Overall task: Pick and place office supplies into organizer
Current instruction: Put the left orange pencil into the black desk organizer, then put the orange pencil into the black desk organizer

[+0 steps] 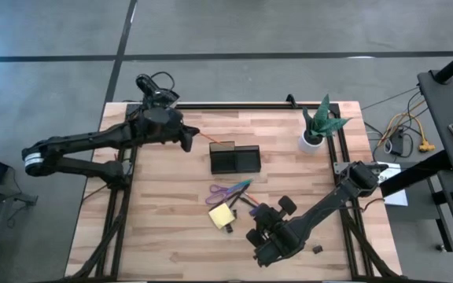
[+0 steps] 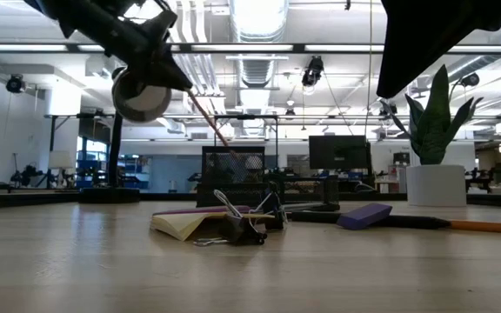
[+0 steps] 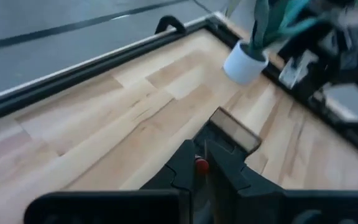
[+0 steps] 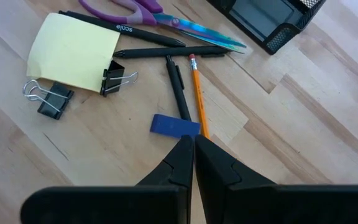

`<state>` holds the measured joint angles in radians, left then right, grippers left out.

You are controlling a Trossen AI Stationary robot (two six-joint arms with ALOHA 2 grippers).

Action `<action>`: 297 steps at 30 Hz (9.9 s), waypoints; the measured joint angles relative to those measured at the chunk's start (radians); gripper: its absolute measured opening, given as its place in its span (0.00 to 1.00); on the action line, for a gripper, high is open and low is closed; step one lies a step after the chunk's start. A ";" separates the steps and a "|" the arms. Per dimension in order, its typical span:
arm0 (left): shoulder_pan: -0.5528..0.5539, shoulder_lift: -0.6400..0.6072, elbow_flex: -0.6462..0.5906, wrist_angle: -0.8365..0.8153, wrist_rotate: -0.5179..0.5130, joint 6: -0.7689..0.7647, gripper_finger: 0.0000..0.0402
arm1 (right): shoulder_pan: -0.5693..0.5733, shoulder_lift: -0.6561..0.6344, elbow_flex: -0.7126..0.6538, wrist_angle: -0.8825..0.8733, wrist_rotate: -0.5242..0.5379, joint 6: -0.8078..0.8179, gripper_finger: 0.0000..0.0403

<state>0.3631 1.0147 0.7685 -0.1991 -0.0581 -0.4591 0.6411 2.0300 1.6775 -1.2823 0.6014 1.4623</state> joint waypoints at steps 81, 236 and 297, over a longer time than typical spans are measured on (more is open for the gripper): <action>-0.325 -0.595 -0.364 -0.207 0.264 -0.491 0.31 | -0.187 -0.431 -0.723 0.658 -0.549 -0.359 0.17; -0.325 -0.768 -0.497 -0.096 0.226 -0.555 0.30 | -0.032 -0.310 -0.725 0.556 -0.572 0.658 0.02; -0.365 -0.076 -0.319 0.380 0.370 -0.284 0.30 | -0.234 -0.314 -0.743 0.714 -0.278 0.025 0.02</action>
<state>-0.0017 0.9382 0.4500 0.1810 0.3115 -0.7433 0.4071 1.7161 0.9342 -0.5681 0.3233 1.4872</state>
